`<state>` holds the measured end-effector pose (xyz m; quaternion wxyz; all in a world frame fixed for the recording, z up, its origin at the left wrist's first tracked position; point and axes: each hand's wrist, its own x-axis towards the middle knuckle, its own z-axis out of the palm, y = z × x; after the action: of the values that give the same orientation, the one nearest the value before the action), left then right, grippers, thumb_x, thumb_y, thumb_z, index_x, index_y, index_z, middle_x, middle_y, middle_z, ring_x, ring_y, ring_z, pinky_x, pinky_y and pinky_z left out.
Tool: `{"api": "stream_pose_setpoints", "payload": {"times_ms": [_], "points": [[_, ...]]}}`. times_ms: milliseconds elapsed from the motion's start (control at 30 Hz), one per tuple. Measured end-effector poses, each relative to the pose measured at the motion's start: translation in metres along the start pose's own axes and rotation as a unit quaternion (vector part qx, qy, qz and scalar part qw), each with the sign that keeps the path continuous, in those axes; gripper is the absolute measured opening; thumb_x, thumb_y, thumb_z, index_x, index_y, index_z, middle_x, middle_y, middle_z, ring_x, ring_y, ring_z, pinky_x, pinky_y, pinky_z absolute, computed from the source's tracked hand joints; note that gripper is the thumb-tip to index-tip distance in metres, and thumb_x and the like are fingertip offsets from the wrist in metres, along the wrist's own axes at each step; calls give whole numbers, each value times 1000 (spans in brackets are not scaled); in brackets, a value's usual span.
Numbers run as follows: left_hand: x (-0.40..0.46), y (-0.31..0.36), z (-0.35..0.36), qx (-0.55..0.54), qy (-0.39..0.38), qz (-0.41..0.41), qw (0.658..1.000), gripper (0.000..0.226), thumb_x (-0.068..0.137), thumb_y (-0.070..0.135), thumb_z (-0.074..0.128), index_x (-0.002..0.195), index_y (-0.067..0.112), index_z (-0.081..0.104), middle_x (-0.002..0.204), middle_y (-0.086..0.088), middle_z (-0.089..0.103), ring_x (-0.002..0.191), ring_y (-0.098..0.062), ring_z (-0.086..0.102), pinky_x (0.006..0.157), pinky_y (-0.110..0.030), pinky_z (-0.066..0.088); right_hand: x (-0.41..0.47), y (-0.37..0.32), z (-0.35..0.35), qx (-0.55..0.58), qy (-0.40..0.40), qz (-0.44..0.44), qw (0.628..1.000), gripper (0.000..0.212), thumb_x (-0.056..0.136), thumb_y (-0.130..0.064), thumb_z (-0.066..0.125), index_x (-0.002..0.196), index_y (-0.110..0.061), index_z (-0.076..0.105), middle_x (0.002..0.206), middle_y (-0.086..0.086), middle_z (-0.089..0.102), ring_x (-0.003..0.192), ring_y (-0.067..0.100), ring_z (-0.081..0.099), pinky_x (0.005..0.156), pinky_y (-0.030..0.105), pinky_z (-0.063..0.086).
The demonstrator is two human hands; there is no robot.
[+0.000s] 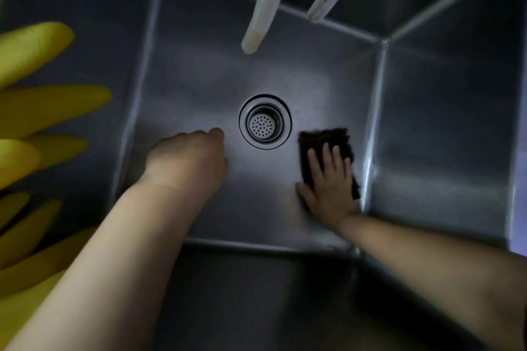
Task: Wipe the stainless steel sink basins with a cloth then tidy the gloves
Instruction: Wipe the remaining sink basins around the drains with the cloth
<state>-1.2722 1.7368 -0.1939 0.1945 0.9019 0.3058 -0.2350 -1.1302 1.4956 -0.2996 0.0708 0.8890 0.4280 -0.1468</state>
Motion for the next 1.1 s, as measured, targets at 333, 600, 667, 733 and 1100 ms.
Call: {"api": "stream_pose_setpoints", "payload": {"times_ms": [333, 600, 667, 733, 1100], "points": [[2, -1, 0, -2, -3, -3, 1000, 28, 94, 31, 46, 116, 14, 47, 119, -13, 59, 108, -34, 56, 77, -34, 42, 12, -20, 10, -43, -18, -445, 895, 51, 88, -23, 55, 139, -25, 45, 146, 11, 43, 137, 34, 36, 111, 54, 20], [2, -1, 0, 1, 11, -10, 1000, 34, 94, 32, 44, 125, 17, 46, 123, -11, 58, 109, -32, 56, 75, -31, 38, 59, 57, -44, -17, 36, -45, 998, 66, 77, 17, 45, 138, -9, 46, 144, 26, 39, 124, 48, 42, 107, 47, 35], [2, -2, 0, 4, 15, -7, 1000, 32, 94, 31, 44, 123, 17, 47, 121, -10, 59, 107, -32, 57, 72, -30, 35, 60, 65, -48, -36, 5, 19, 999, 69, 81, 12, 41, 145, -12, 34, 150, 22, 29, 130, 42, 34, 112, 38, 26], [1, -2, 0, -1, 11, -2, 1000, 30, 94, 31, 45, 120, 16, 47, 119, -11, 60, 106, -32, 57, 71, -29, 35, 44, 60, -43, -29, -10, 64, 997, 72, 80, 11, 42, 147, -10, 27, 152, 23, 25, 131, 41, 30, 114, 33, 19], [-1, 3, -5, -27, -6, 13, 1000, 20, 93, 25, 43, 108, 13, 48, 116, -13, 60, 104, -33, 57, 70, -30, 34, -74, -29, -66, 279, -292, 32, 914, 48, 87, 14, 49, 128, -9, 58, 137, 3, 51, 124, 11, 46, 95, -5, 20]]}}
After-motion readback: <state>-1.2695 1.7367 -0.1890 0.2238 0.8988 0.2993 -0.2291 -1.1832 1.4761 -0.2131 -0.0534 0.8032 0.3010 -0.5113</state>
